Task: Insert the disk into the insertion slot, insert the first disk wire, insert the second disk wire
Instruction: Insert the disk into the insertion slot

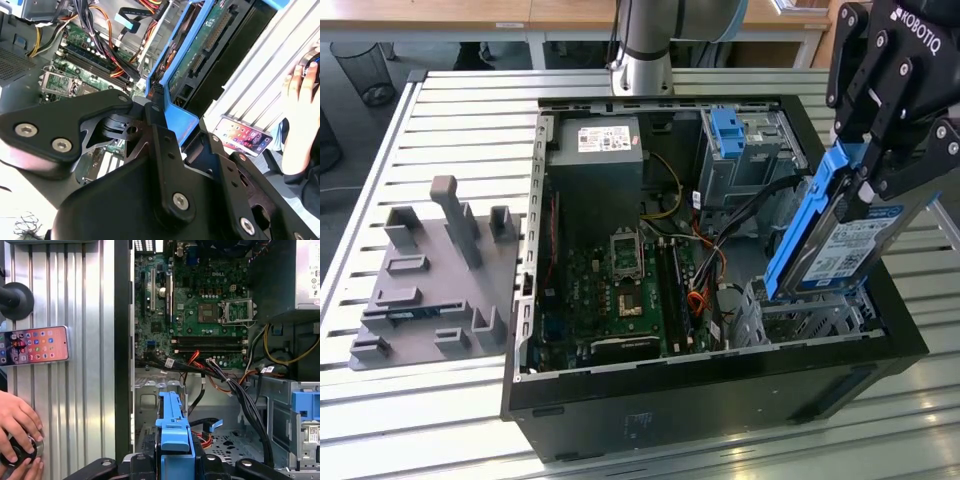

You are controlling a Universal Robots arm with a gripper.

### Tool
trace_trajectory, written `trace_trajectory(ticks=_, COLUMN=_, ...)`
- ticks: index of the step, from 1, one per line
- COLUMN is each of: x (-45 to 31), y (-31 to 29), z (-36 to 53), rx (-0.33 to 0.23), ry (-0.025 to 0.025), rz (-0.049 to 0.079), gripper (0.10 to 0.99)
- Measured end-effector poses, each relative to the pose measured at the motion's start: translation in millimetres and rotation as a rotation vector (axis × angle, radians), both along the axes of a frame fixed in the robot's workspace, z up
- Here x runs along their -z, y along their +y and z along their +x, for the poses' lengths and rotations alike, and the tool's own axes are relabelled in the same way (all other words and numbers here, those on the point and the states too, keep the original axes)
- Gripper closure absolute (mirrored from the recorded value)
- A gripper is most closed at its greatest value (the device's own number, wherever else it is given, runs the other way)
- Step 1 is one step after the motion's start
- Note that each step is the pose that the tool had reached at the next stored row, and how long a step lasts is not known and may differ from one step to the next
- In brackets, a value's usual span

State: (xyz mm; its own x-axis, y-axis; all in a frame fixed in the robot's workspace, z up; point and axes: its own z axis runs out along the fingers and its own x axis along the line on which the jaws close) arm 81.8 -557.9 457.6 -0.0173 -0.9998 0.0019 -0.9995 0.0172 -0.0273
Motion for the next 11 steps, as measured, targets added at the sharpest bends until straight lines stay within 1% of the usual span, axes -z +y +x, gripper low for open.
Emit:
trace_trajectory(ticks=3, x=2.5, y=1.4, z=-0.6, rx=0.0, ry=-0.0001, rz=0.0, gripper=0.722)
trace_trajectory(ticks=7, x=6.2, y=4.8, z=-0.8, rx=0.0, ry=-0.0002, rz=0.0, gripper=0.722)
trace_trajectory(ticks=11, x=9.9, y=5.8, z=-1.6, rx=0.0, ry=-0.0017, rz=0.0, gripper=0.722)
